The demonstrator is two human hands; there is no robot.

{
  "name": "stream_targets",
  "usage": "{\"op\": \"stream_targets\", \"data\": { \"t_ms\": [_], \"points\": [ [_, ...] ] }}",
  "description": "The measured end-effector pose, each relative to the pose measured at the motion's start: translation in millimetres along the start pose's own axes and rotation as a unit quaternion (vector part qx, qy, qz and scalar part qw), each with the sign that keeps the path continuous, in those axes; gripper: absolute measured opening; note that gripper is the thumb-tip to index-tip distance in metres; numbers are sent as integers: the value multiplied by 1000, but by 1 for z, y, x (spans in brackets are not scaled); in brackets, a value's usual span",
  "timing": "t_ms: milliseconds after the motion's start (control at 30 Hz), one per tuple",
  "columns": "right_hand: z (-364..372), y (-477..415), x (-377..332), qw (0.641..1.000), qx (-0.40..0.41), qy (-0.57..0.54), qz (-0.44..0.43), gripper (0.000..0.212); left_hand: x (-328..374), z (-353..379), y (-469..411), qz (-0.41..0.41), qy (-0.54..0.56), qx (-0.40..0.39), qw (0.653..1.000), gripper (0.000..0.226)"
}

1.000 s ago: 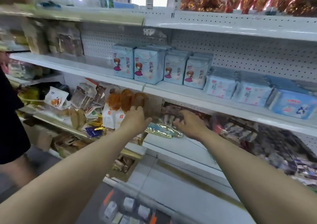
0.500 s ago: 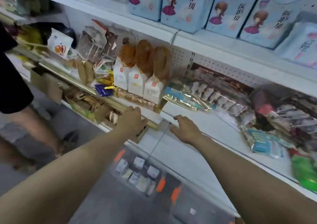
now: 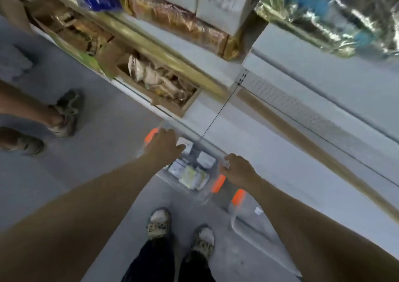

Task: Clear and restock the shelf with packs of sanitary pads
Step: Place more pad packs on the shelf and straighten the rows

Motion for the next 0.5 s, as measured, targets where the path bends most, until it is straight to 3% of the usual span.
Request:
{"op": "stream_targets", "data": {
  "t_ms": [167, 300, 433, 500],
  "points": [
    [49, -124, 37, 999, 0, -38, 16, 49, -53, 84, -103, -3, 18, -32, 999, 46],
    [99, -212, 48, 993, -30, -112, 16, 22, -87, 137, -169, -20, 47, -35, 998, 45],
    [146, -278, 53, 987, -47, -156, 2, 48, -116, 172, -231, 3, 88, -28, 996, 52],
    [162, -300, 58, 978, -52, -200, 2, 48, -125, 181, -257, 11, 105, -16, 994, 61]
  ]
}}
Point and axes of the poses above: each hand's wrist, its own y-axis away from the middle knuckle, its own z-axis out of the palm, x = y × z, the point moved 7 cm from there along -y, towards the middle knuckle, and after that the axes turned 14 degrees about -x, right-handed, at the moved point
